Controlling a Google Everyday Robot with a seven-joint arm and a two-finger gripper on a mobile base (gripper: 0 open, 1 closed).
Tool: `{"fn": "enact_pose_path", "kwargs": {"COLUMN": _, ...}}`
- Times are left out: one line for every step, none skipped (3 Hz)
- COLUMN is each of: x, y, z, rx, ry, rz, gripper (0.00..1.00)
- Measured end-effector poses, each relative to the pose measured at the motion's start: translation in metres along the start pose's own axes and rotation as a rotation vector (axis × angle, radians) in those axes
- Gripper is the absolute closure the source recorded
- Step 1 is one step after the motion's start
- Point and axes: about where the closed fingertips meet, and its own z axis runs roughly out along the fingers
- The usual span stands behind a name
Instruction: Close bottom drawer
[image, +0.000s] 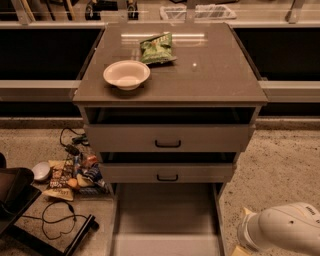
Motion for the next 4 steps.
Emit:
{"fn": "enact_pose_path", "kwargs": {"x": 0.009, "y": 0.017, "z": 0.070, "rx": -0.085, "ry": -0.015, "rz": 0.036, "gripper": 0.00}}
{"fn": "enact_pose_path", "kwargs": {"x": 0.014, "y": 0.029, "z": 0.103, "rx": -0.178, "ry": -0.026, "rz": 0.069, "gripper": 0.00}}
{"fn": "enact_pose_path", "kwargs": {"x": 0.014, "y": 0.031, "z": 0.106, "rx": -0.186, "ry": -0.026, "rz": 0.069, "gripper": 0.00}}
{"fn": "enact_pose_path", "kwargs": {"x": 0.015, "y": 0.032, "z": 0.108, "rx": -0.188, "ry": -0.026, "rz": 0.070, "gripper": 0.01}}
